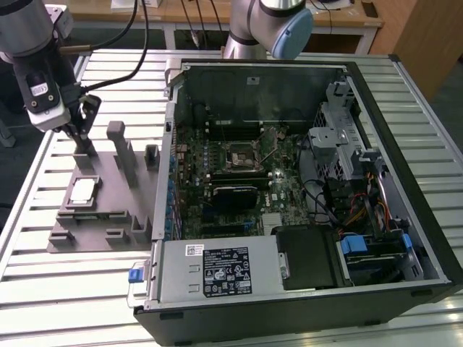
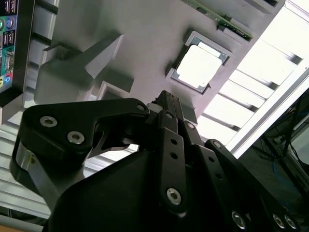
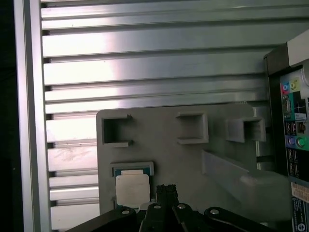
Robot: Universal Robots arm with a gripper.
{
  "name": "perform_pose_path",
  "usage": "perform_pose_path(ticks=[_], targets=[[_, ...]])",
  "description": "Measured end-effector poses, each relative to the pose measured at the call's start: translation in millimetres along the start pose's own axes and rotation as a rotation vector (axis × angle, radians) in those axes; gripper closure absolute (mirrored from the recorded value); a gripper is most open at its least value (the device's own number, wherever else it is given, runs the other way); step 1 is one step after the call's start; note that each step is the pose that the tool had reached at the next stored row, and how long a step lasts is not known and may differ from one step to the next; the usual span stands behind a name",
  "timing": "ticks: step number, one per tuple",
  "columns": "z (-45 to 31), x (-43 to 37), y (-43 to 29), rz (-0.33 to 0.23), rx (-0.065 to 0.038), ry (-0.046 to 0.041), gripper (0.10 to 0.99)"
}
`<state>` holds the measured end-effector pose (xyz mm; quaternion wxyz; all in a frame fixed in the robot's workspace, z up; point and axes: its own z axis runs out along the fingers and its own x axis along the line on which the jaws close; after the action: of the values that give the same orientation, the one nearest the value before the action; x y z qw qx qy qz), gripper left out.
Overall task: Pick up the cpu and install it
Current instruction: 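Pick up the cpu and move it towards the insertion slot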
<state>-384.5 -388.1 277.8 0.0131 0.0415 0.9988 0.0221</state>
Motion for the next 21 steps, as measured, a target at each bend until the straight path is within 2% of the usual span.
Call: perform_pose_path(ticks=[4, 12, 21], targets=[[3.5, 1.1, -3.0, 0.000, 0.000, 0.0001, 0.980], [10.8, 3.8, -13.7, 0.000, 0.000, 0.0001, 0.980], [21.9, 9.2, -22.5, 0.000, 0.000, 0.0000, 0.980]])
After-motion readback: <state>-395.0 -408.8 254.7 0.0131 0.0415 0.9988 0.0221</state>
